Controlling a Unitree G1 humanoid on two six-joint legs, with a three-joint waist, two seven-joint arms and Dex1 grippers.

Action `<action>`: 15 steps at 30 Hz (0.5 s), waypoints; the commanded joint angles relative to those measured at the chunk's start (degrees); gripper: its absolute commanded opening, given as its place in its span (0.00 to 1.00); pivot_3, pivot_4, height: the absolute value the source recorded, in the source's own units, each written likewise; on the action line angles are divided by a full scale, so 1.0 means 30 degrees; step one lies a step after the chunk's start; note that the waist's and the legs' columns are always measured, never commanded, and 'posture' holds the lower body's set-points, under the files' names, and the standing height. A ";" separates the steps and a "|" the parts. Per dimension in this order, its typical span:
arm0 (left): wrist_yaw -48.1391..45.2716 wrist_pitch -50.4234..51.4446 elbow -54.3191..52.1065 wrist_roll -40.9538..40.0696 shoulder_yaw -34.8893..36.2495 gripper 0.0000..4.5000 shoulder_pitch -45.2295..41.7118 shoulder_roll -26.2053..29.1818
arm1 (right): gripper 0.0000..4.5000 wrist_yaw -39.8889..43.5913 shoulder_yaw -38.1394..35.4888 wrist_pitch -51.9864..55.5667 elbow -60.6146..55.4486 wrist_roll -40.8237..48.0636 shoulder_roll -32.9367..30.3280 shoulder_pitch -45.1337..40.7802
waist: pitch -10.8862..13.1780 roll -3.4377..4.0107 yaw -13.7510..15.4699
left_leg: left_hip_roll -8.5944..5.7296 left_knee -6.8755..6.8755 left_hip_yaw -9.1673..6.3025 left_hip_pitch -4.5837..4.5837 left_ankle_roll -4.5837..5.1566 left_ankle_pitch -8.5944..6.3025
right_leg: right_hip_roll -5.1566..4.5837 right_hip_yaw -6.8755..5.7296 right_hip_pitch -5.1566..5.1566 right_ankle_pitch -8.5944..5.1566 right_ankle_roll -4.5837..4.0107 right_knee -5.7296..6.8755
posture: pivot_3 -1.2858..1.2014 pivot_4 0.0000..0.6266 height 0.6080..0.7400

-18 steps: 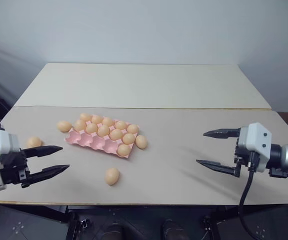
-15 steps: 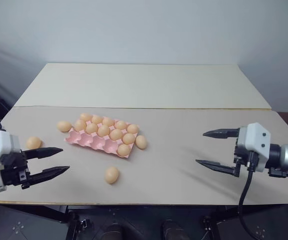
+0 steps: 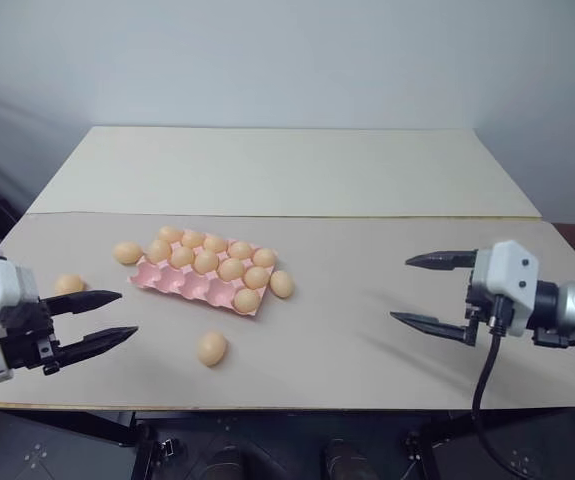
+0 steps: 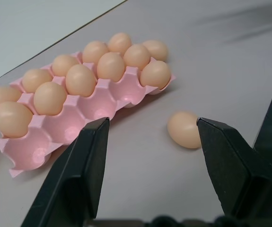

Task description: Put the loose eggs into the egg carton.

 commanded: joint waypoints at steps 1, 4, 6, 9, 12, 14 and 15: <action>0.0086 -0.0237 -0.0704 0.0068 0.0282 0.71 0.0488 -0.0280 | 1.00 -0.0678 -0.0289 0.0485 -0.0358 0.0412 0.0113 -0.0565 | 0.0000 -0.0001 0.0015 | -0.0001 0.0000 0.0000 -0.0003 0.0000 0.0000 | -0.0001 0.0001 -0.0003 0.0000 0.0000 0.0000 | 0.52 0.24 1.00; 0.0051 -0.0246 -0.0605 0.0217 0.0283 0.71 0.0742 -0.0274 | 1.00 -0.1268 0.0218 0.0868 -0.0556 0.0408 0.0482 -0.0835 | -0.0001 -0.0003 0.0039 | -0.0001 0.0000 -0.0001 0.0000 0.0000 0.0000 | 0.0000 0.0000 0.0000 0.0000 -0.0001 0.0002 | 0.52 0.24 1.00; -0.0032 -0.0433 -0.0221 0.0562 0.0068 0.71 0.0699 -0.0026 | 1.00 -0.2284 0.1380 0.1680 -0.0660 0.0245 0.1230 -0.1661 | -0.0007 -0.0012 0.0037 | -0.0001 0.0001 0.0000 0.0006 0.0000 0.0000 | -0.0001 0.0000 0.0005 0.0000 -0.0001 0.0005 | 0.52 0.24 1.00; -0.0298 -0.0686 0.0182 0.0649 -0.0350 0.71 0.0277 0.0146 | 1.00 -0.3637 0.3937 0.2031 -0.0417 -0.1267 0.2612 -0.3026 | -0.0009 -0.0015 -0.0061 | 0.0000 0.0001 0.0001 0.0018 -0.0001 0.0000 | 0.0003 0.0004 0.0007 0.0001 -0.0002 0.0016 | 0.52 0.24 1.00; -0.0504 -0.0771 0.0447 0.0601 -0.0914 0.71 -0.0384 0.0323 | 1.00 -0.4688 0.6337 0.1700 0.0525 -0.3269 0.3998 -0.4625 | -0.0009 -0.0014 -0.0029 | -0.0001 -0.0002 -0.0001 -0.0009 -0.0001 0.0000 | 0.0007 0.0006 -0.0029 0.0001 -0.0002 0.0015 | 0.52 0.24 1.00; -0.0599 -0.0777 0.0532 0.0579 -0.1309 0.71 -0.0785 0.0409 | 1.00 -0.4996 0.7789 0.1162 0.1241 -0.4521 0.4809 -0.5407 | -0.0009 -0.0015 -0.0012 | -0.0003 -0.0001 0.0000 -0.0038 -0.0001 0.0001 | 0.0003 0.0006 -0.0055 0.0001 -0.0002 0.0013 | 0.52 0.24 1.00; -0.0628 -0.0810 0.0560 0.0603 -0.1537 0.71 -0.0968 0.0440 | 1.00 -0.5053 0.8473 0.1025 0.1576 -0.5014 0.5204 -0.5723 | -0.0009 -0.0016 -0.0011 | -0.0005 -0.0001 -0.0002 -0.0045 -0.0001 0.0000 | -0.0001 0.0004 -0.0058 0.0002 -0.0003 0.0010 | 0.52 0.24 1.00</action>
